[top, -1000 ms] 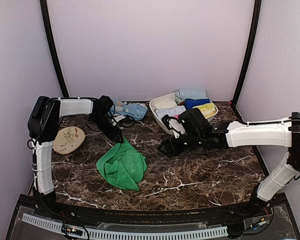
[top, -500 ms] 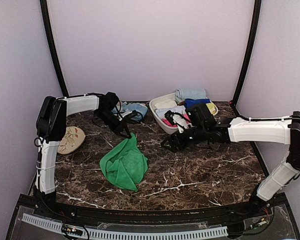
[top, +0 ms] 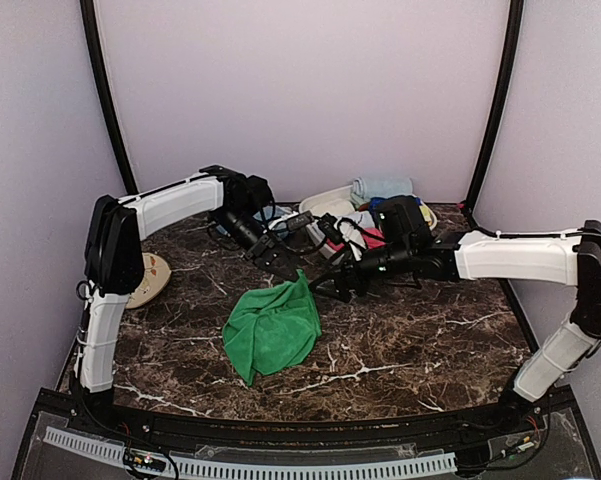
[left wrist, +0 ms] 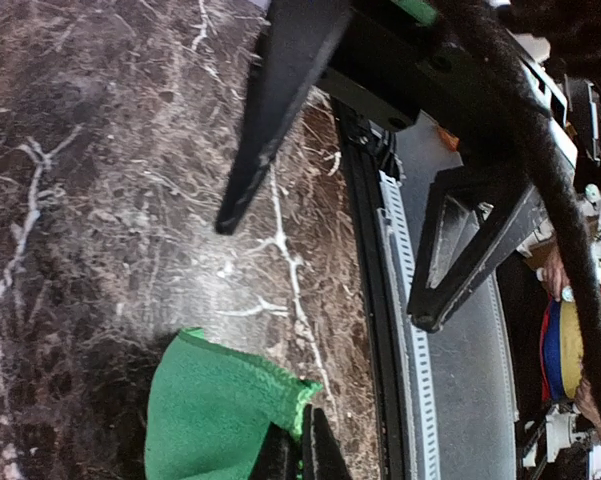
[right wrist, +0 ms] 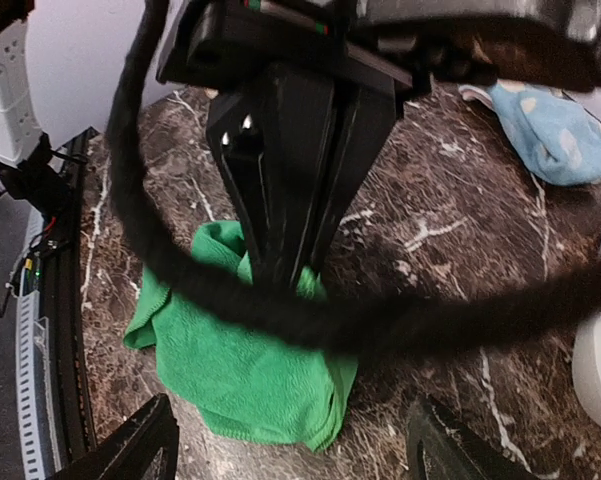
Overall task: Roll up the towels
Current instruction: Pick up the towel from the center of the board.
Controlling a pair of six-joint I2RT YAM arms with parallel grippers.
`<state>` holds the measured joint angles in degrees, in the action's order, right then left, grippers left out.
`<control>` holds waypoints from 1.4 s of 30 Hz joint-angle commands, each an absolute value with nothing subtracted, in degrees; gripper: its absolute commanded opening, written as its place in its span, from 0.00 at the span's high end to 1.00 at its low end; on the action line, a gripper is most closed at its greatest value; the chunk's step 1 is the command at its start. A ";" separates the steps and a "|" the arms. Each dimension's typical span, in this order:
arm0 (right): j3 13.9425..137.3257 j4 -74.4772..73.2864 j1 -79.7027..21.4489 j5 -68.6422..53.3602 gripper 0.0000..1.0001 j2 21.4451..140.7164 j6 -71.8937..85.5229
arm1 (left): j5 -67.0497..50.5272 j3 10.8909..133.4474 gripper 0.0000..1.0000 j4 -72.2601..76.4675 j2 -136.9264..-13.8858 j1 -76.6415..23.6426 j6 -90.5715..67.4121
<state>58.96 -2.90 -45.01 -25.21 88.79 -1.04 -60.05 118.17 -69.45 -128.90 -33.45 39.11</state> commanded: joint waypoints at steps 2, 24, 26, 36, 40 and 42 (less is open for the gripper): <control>60.69 3.70 -43.29 -36.19 0.23 90.96 -0.34 | -63.52 119.44 1.00 -80.47 -126.82 -33.13 47.67; 71.20 -10.43 -42.82 -21.89 0.30 108.01 -13.55 | -29.97 69.19 0.23 -47.00 -98.58 -22.13 33.55; 71.56 -11.41 -44.41 -20.15 0.31 108.26 -15.58 | -31.81 67.13 0.23 -46.41 -97.87 -20.22 33.03; 76.00 -19.40 -49.25 -17.27 0.43 113.47 -19.92 | -25.05 61.51 0.09 -36.57 -92.50 -15.23 30.44; 77.86 -22.55 -50.00 -14.04 0.48 116.59 -20.71 | -18.96 60.40 0.02 -31.73 -89.29 -14.04 29.46; 79.32 -23.81 -50.01 -11.63 0.57 117.93 -20.23 | -16.54 60.37 0.01 -30.10 -88.20 -13.13 28.71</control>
